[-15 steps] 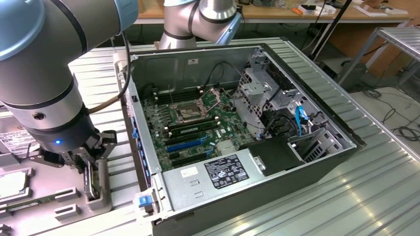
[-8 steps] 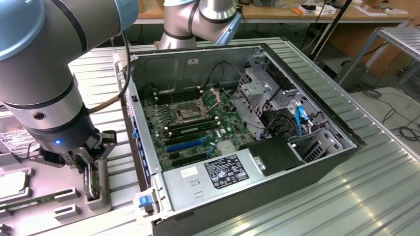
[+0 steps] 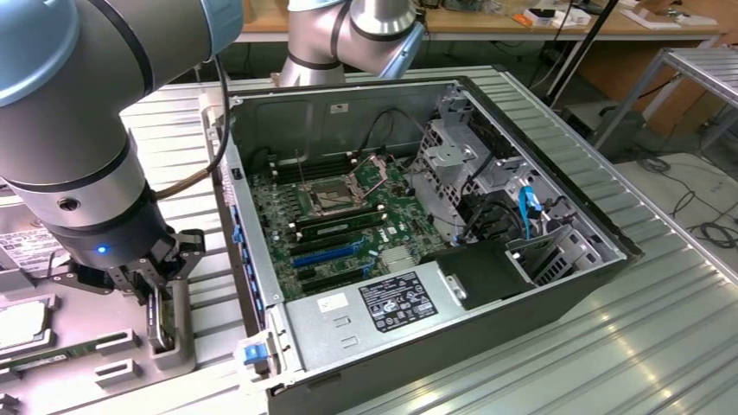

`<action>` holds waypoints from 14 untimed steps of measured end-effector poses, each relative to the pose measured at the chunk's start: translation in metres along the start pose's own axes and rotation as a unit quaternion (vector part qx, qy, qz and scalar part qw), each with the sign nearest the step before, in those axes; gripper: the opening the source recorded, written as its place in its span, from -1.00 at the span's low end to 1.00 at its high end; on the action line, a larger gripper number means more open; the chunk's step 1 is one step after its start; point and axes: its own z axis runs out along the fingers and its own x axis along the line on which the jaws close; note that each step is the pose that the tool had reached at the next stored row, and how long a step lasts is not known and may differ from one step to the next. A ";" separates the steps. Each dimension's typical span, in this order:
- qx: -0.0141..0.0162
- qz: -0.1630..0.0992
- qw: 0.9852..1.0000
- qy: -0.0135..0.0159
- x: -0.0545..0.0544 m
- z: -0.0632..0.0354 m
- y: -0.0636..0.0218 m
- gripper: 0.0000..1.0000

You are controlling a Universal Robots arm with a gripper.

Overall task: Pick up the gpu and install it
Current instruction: 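Pick up the gpu and move the gpu toward the slot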

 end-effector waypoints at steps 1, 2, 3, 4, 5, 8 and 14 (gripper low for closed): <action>0.000 0.000 1.000 0.000 0.000 0.0000 0.0000 -0.47; 0.000 0.000 1.000 0.000 0.000 0.0000 0.0000 -0.47; 0.000 0.000 1.000 0.000 0.000 0.0000 0.0000 -0.47; 0.000 0.000 1.000 0.000 0.000 0.0000 0.0000 -0.47; 0.000 0.000 1.000 0.000 0.000 0.0000 0.0000 -0.47; 0.000 0.000 1.000 0.000 0.000 0.0000 0.0000 -0.47; 0.000 0.000 1.000 0.000 0.000 0.0000 0.0000 -0.47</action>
